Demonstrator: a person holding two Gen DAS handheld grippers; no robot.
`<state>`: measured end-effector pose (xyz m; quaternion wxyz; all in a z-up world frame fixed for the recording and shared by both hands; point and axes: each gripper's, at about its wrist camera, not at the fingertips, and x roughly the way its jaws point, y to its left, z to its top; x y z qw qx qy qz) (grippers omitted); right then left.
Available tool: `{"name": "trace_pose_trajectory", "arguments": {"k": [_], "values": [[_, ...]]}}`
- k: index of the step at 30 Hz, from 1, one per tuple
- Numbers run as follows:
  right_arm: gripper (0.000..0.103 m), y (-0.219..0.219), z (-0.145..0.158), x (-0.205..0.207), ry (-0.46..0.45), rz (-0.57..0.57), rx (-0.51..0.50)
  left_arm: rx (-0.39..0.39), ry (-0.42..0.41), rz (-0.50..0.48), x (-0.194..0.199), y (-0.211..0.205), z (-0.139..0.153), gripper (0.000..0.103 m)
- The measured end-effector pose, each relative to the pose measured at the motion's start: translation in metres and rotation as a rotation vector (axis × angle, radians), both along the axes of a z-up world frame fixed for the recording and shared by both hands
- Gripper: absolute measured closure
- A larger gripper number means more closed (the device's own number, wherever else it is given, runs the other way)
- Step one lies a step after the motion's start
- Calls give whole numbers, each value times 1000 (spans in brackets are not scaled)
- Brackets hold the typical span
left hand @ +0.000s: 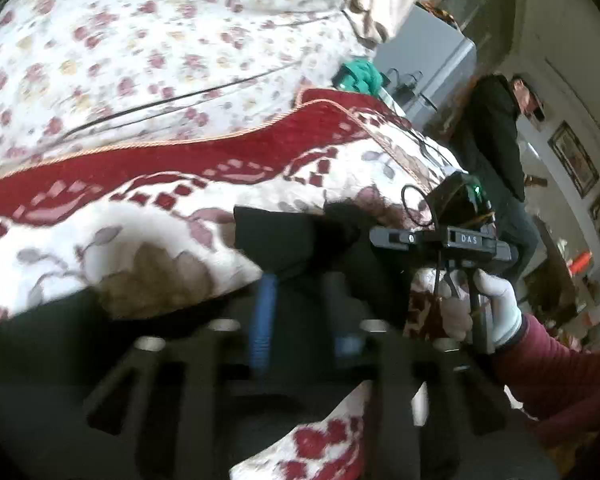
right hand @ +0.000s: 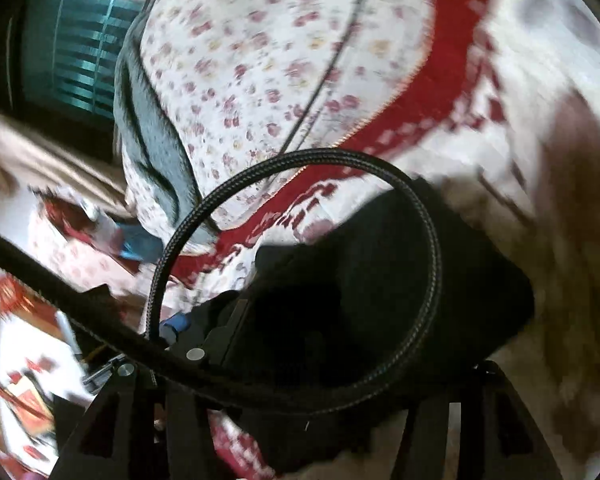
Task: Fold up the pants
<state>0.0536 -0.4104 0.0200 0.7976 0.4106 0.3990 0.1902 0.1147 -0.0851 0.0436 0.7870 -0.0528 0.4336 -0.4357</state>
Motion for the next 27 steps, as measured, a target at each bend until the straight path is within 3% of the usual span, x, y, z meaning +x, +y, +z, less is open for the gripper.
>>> {"name": "trace_pose_trajectory", "arguments": {"k": [3,6,10,15,21,27], "values": [[49,-18,-14,-16,32,-55,80,14,-14,-59,-2,-26,3,56],[49,-31,-16,-35,20,-106,120,89,-55,-91,-5,-53,4,56],[49,-39,-10,-53,24,-103,78,190,-116,-136,-4,-81,2,56],[49,-42,-16,-59,28,-101,88,324,-133,-218,2,-118,-10,56],[49,-41,-23,-55,18,-91,132,414,-94,-345,9,-156,-27,56],[49,-41,-23,-56,0,-84,152,482,-42,-403,21,-192,-48,56]]}}
